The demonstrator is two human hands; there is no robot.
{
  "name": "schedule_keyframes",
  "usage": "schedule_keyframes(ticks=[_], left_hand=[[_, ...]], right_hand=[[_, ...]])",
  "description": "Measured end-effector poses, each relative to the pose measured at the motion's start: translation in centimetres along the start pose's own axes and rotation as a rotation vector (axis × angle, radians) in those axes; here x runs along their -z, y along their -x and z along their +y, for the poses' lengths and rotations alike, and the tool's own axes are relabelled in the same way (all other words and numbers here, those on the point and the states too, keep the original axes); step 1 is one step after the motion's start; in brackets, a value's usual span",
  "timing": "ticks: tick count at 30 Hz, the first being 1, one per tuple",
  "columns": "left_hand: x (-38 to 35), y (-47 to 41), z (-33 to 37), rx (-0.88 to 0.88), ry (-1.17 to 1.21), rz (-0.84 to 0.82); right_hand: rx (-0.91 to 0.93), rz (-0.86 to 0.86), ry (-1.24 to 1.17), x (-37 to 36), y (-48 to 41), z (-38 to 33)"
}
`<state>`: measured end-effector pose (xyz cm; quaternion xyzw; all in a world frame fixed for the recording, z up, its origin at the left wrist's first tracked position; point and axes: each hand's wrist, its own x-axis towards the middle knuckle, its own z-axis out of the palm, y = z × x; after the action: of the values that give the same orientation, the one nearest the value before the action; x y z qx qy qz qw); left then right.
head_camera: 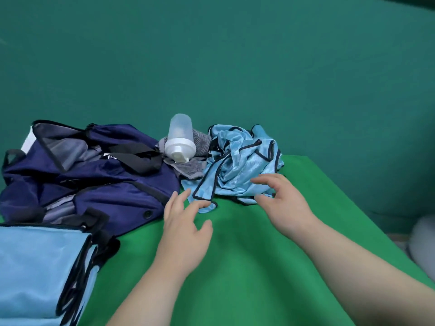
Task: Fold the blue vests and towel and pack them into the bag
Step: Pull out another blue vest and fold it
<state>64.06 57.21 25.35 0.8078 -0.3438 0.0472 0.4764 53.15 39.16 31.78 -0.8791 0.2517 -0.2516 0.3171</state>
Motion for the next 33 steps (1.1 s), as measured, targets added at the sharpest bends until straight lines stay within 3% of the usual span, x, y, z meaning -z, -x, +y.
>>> schedule_keyframes(ticks=[7, 14, 16, 19, 21, 27, 33], left_hand=[[0.1, -0.6, -1.0, -0.030, 0.047, -0.002], [0.2, -0.5, -1.0, 0.009, 0.115, -0.044], [0.3, -0.6, -1.0, 0.020, 0.123, -0.048], [0.5, -0.5, -1.0, 0.017, 0.134, -0.037], [0.6, -0.5, -0.9, 0.013, 0.137, -0.036], [0.6, -0.4, -0.9, -0.005, 0.137, -0.041], [0.5, 0.1, -0.8, -0.044, 0.117, -0.056]], right_hand=[[0.116, 0.083, 0.362, -0.9, -8.2, -1.9], [-0.048, 0.023, 0.758, -1.6, -13.1, -2.2], [-0.023, 0.106, 0.642, -1.0, -13.5, -2.4], [-0.037, 0.335, 0.200, 0.9, -13.1, -4.6], [-0.014, 0.447, 0.050, 2.5, -12.7, -6.1], [0.134, 0.562, -0.075, 4.9, -10.0, -8.8], [0.124, 0.506, -0.103, 4.3, -5.1, -8.2]])
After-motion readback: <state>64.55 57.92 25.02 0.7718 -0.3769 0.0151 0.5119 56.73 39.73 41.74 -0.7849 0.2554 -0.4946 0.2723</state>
